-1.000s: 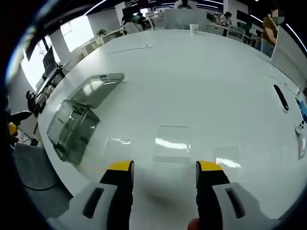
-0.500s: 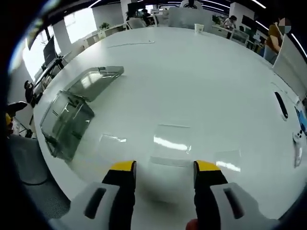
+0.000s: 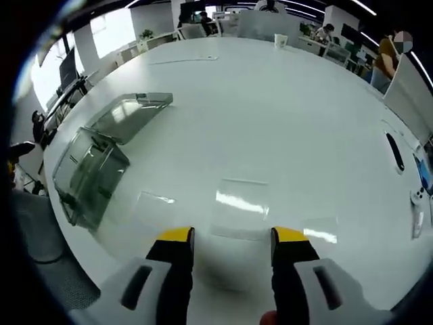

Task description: Insert the divider into the dual guide fixture by aligning both edges with the guide slots and pushing it downward to the bottom, including one-sided entry, uneven engagement, binding, and posture correction.

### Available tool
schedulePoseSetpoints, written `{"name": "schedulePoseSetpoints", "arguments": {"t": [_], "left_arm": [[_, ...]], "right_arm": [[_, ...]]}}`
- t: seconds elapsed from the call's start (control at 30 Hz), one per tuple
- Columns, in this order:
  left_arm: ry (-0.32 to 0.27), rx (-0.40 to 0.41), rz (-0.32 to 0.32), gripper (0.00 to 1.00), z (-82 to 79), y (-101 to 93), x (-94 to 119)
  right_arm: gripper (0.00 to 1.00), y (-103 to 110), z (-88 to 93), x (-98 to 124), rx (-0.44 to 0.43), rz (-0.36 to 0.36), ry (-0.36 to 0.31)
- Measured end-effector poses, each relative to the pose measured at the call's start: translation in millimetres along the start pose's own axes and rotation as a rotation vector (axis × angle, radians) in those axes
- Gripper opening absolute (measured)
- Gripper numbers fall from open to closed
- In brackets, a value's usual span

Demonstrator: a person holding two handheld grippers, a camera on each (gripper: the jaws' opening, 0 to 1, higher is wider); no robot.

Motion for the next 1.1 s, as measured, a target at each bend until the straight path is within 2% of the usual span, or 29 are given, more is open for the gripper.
{"name": "schedulePoseSetpoints", "arguments": {"t": [0.3,0.63,0.77,1.1], "left_arm": [[-0.007,0.002,0.001,0.92,1.0,-0.2,1.1],[-0.014,0.001,0.006,0.91,2.9,-3.5,2.1],[-0.016,-0.002,0.009,0.91,3.6,-4.9,2.7],[-0.016,-0.013,0.012,0.91,4.8,-8.3,4.9]], "right_arm": [[0.31,-4.4,-4.3,-3.0,0.006,-0.004,0.053],[0.30,-6.7,-7.4,-6.4,0.015,-0.003,0.105],[0.30,0.7,-5.5,2.3,0.015,-0.003,0.113],[0.30,4.4,0.9,4.6,0.027,-0.006,0.126]]}}
Point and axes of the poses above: the point that each gripper's makers call its tool centre point, and the gripper's own axes: x roughly backward along the fingers, y roughly to its left, z roughly out of its underside, the point moved 5 cm from there along x, roughly backward along the fingers, and after that the axes turned 13 degrees about y, right-handed, at the moved point
